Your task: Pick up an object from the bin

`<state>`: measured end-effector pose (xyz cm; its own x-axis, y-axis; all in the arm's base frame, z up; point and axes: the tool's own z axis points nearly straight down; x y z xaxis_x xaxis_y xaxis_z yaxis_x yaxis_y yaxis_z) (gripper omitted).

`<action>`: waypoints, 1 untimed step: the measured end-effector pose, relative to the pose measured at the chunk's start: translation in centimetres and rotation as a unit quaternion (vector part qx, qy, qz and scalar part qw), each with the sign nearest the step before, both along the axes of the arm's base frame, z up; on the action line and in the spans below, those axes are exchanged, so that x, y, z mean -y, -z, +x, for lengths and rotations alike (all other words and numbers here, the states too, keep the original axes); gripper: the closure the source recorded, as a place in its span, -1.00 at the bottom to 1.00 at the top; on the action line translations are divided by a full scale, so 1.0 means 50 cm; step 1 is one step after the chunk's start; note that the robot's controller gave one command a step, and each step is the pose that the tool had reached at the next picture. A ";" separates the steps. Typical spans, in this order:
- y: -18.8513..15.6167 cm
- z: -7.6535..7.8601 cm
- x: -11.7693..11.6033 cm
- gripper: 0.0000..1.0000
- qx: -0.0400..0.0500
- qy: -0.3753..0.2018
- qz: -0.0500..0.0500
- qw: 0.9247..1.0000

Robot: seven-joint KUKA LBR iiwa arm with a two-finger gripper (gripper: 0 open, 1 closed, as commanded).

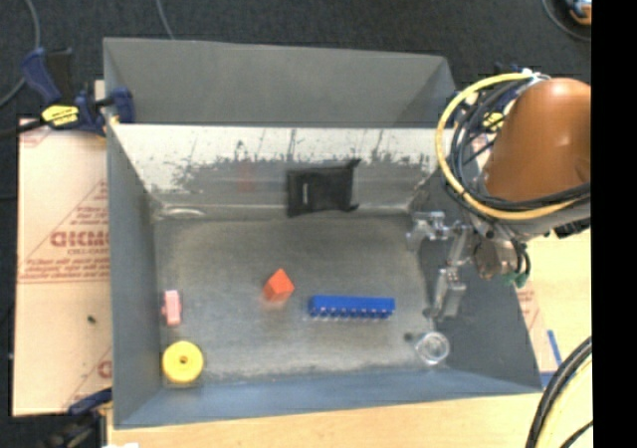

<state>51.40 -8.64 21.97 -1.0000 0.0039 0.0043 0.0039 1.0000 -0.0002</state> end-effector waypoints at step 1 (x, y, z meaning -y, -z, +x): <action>-0.009 0.003 -0.001 -1.00 0.004 -0.002 -0.001 1.000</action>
Offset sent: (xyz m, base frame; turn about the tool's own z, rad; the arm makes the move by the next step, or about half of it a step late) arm -0.0241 0.0265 -0.0851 0.1824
